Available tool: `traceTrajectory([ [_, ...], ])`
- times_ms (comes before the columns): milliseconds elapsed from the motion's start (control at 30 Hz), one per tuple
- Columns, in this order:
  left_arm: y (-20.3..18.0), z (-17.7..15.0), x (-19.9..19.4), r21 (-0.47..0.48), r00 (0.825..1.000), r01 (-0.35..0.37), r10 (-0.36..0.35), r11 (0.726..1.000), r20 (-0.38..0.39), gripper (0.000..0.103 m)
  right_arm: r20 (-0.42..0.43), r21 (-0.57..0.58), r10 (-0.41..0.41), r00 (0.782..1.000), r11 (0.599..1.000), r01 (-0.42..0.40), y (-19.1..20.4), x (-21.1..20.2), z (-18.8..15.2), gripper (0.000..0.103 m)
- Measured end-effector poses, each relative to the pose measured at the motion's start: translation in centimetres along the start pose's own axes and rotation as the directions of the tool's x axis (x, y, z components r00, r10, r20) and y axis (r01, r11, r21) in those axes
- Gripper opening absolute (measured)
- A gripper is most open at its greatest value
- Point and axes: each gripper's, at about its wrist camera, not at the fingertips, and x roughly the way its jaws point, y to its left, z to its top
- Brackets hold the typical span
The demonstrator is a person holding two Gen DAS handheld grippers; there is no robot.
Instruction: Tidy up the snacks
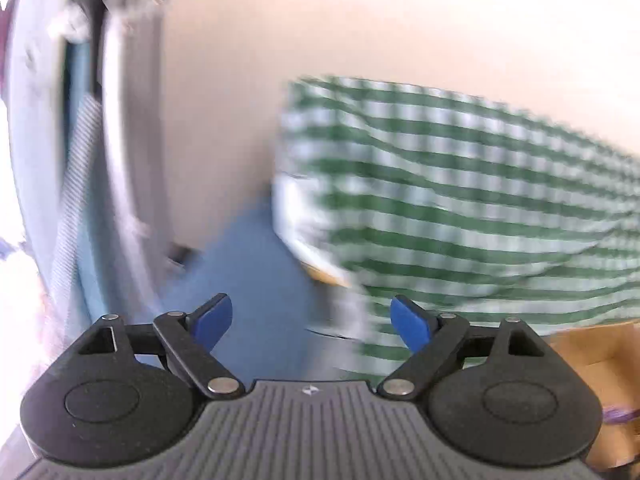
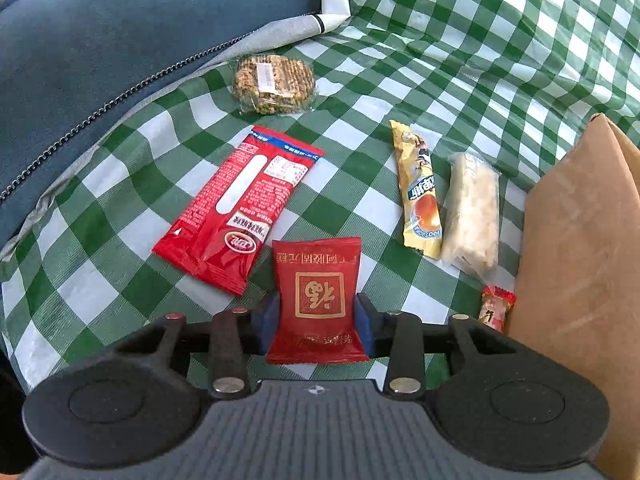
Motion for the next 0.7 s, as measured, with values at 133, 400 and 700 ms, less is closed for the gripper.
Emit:
traceTrajectory([
  [133, 4.1, -1.3, 2.8, 0.069, 0.988, -0.114, 0.12, 0.991, -0.101, 0.09, 0.012, 0.012, 0.012, 1.0, 1.0, -0.012, -0.2, -0.3, 0.2, 0.042],
  [400, 2.9, -1.8, -4.9, 0.004, 0.984, -0.18, 0.18, 0.984, -0.007, 0.092, 0.019, 0.031, 0.017, 1.0, 0.999, -0.018, -0.4, -0.6, 0.3, 0.043],
  [700, -11.5, -9.4, 6.7, 0.073, 0.89, 0.162, -0.114, 0.984, -0.442, 0.074, -0.012, 0.084, -0.017, 1.0, 0.996, 0.018, -1.0, -0.2, 0.2, 0.044],
])
